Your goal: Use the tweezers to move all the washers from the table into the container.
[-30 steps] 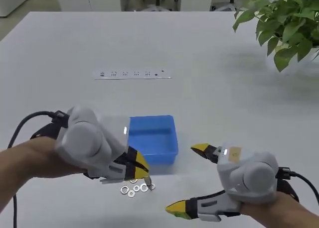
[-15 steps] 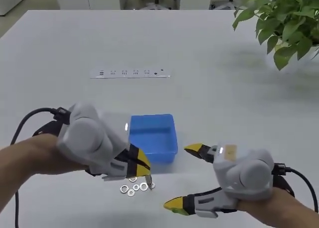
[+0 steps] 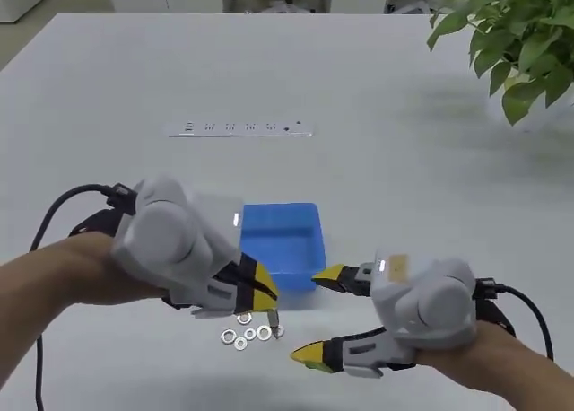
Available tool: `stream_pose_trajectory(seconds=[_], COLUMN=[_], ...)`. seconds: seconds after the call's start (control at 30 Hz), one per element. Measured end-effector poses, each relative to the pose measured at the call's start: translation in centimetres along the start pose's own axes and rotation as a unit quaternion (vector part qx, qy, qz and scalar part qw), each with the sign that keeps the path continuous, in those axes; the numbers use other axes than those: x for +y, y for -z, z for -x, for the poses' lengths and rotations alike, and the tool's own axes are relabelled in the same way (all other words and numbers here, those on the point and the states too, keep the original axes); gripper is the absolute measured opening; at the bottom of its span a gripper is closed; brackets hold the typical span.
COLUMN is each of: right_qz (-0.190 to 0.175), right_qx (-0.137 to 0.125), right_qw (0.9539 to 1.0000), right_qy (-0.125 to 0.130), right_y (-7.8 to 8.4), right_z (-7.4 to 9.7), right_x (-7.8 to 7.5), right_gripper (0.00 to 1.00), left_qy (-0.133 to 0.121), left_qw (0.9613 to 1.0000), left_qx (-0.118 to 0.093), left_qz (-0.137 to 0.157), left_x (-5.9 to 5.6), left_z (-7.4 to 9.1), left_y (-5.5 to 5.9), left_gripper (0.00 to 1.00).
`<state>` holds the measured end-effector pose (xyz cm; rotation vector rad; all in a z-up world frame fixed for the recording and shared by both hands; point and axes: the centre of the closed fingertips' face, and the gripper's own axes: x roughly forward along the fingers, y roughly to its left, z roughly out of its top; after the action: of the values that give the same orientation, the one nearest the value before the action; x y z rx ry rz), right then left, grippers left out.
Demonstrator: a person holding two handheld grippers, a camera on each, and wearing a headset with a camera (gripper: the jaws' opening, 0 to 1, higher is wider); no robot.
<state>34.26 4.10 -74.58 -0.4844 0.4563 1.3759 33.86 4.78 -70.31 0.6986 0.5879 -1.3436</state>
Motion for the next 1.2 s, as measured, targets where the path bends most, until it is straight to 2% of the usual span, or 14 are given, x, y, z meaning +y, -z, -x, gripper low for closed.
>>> stream_pose_trajectory(seconds=[0.23,0.6,1.2], right_qz=[0.018,0.044,0.056], right_qx=[0.007,0.018,0.037], right_qw=[0.9994,0.9971,0.9949], right_qy=[-0.029,-0.059,-0.076], right_y=[0.0,-0.1,0.4], right_z=[-1.0,-2.4,-4.2], right_x=[0.6,1.2,1.4], right_gripper=[0.43,0.31,0.19], left_qy=[0.000,0.000,0.001], left_qw=[1.0000,1.0000,1.0000], left_qx=[-0.001,-0.003,-0.005], left_qz=[0.003,0.006,0.006], left_x=[0.0,0.1,0.0], left_z=[0.1,0.0,0.0], left_y=[0.0,-0.1,-0.1], left_gripper=[0.06,0.06,0.06])
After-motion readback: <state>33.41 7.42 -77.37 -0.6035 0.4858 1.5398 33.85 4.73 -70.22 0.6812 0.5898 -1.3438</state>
